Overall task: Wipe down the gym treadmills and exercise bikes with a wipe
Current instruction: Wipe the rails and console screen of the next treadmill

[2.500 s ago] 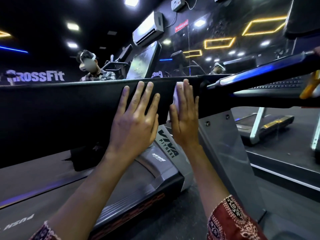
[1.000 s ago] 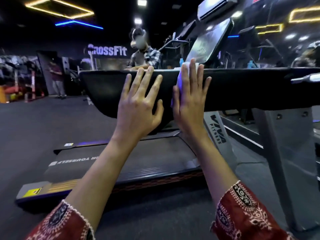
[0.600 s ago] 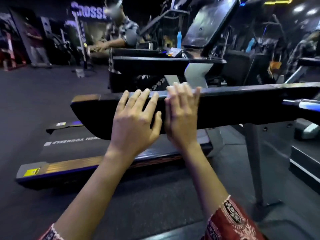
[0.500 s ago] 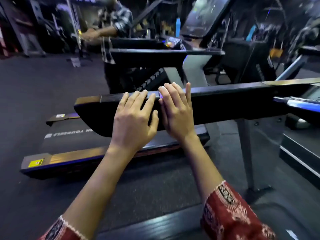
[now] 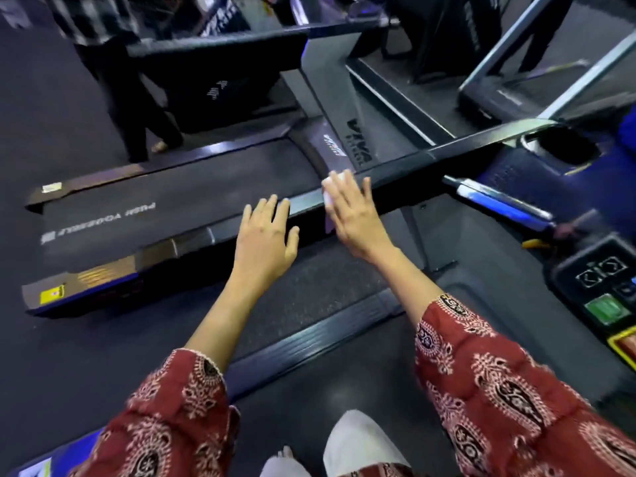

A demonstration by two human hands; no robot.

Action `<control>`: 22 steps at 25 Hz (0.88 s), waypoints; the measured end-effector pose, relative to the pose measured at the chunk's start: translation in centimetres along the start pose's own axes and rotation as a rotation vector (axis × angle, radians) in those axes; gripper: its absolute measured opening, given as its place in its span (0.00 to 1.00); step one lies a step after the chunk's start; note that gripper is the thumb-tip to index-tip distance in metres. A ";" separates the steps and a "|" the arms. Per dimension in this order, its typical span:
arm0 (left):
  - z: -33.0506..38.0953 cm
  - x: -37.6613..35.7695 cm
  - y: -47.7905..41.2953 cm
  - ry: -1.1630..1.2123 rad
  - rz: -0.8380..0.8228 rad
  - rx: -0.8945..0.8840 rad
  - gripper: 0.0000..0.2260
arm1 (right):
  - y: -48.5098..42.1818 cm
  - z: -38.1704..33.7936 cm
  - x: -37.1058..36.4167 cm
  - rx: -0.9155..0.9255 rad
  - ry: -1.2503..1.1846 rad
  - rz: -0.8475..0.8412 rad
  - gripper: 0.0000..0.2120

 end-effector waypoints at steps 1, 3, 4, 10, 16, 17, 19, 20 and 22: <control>0.6 -0.1 -0.7 0.013 -0.028 -0.015 0.24 | 0.2 0.2 0.1 0.079 0.052 -0.054 0.22; 2.3 -0.6 -2.4 0.042 -0.085 -0.053 0.25 | -0.2 2.6 1.1 -0.014 0.060 -0.099 0.23; 3.3 -0.9 -3.4 0.053 -0.110 -0.069 0.24 | -0.5 4.2 1.7 -0.142 0.033 -0.102 0.23; 7.9 -3.3 -8.0 0.095 -0.170 -0.131 0.23 | 0.0 10.4 2.5 -0.192 0.045 -0.124 0.23; 11.5 -4.9 -11.5 0.095 -0.248 -0.127 0.24 | -0.9 14.3 2.8 -0.252 0.005 -0.127 0.23; 11.9 -5.1 -11.7 0.099 -0.273 -0.119 0.25 | -0.9 15.2 3.1 -0.329 -0.033 -0.116 0.23; 12.8 -5.5 -12.6 0.100 -0.266 -0.136 0.24 | -1.3 16.4 3.5 -0.374 -0.110 -0.100 0.24; 13.3 -5.8 -13.2 0.110 -0.280 -0.141 0.23 | -1.5 16.7 3.6 -0.337 -0.129 -0.117 0.24; 14.3 -6.3 -14.3 0.144 -0.304 -0.145 0.22 | -1.6 18.0 3.9 -0.298 -0.092 -0.135 0.23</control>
Point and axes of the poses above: each hand's wrist, its own y-axis away from the middle knuckle, its own x-axis out of the back of the hand, z = x × y, the point moved 6 cm from there along -y, towards the middle knuckle, and after that the axes turned 2 degrees about -z, right-handed, at the moved point
